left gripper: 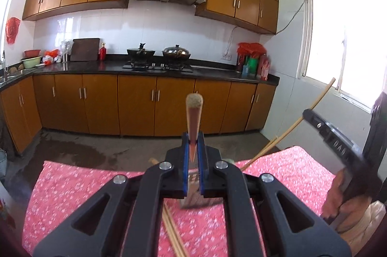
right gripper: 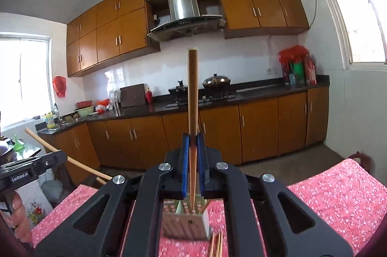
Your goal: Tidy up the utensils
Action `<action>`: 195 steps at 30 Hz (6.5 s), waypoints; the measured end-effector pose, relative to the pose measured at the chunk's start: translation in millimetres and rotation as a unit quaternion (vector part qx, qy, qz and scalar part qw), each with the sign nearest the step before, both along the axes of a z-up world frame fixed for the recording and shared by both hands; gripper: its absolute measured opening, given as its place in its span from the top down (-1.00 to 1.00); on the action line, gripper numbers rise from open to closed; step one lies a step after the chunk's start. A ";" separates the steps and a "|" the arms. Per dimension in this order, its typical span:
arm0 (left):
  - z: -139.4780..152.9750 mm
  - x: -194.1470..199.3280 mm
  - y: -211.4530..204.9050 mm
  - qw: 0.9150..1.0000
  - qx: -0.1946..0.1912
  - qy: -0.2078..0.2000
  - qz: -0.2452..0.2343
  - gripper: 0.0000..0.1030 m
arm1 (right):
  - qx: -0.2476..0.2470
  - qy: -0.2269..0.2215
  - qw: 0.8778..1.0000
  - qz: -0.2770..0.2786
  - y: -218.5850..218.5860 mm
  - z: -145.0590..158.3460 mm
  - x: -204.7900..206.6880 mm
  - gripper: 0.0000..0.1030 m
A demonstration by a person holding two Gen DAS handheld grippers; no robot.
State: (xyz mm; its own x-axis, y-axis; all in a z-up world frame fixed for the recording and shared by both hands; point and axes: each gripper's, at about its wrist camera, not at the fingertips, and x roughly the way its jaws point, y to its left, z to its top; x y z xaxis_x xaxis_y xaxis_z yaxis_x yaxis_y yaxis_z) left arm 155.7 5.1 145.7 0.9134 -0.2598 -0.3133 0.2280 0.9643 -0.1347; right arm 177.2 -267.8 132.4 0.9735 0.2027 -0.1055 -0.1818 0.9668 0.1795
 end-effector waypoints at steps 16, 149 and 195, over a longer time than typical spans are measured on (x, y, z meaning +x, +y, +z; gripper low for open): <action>-66.8 65.9 -35.8 0.996 0.026 0.085 -0.024 0.84 | -0.005 0.081 0.997 0.006 15.3 -57.3 47.3 0.85; -282.8 32.2 73.3 0.957 0.031 0.270 0.104 0.80 | -0.069 0.352 0.932 -0.050 -45.1 -255.3 38.5 0.84; -283.1 32.1 74.7 0.957 0.030 0.270 0.103 0.80 | -0.069 0.353 0.932 -0.050 -46.1 -255.6 39.2 0.84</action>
State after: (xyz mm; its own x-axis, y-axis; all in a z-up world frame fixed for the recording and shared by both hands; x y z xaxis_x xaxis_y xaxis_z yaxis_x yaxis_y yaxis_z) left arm 187.8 79.8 -137.5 0.6438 -0.0584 -0.7630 -0.0548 0.9910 -0.1222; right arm 216.5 -313.8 -123.2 0.6644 0.0505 -0.7457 0.0274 0.9954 0.0919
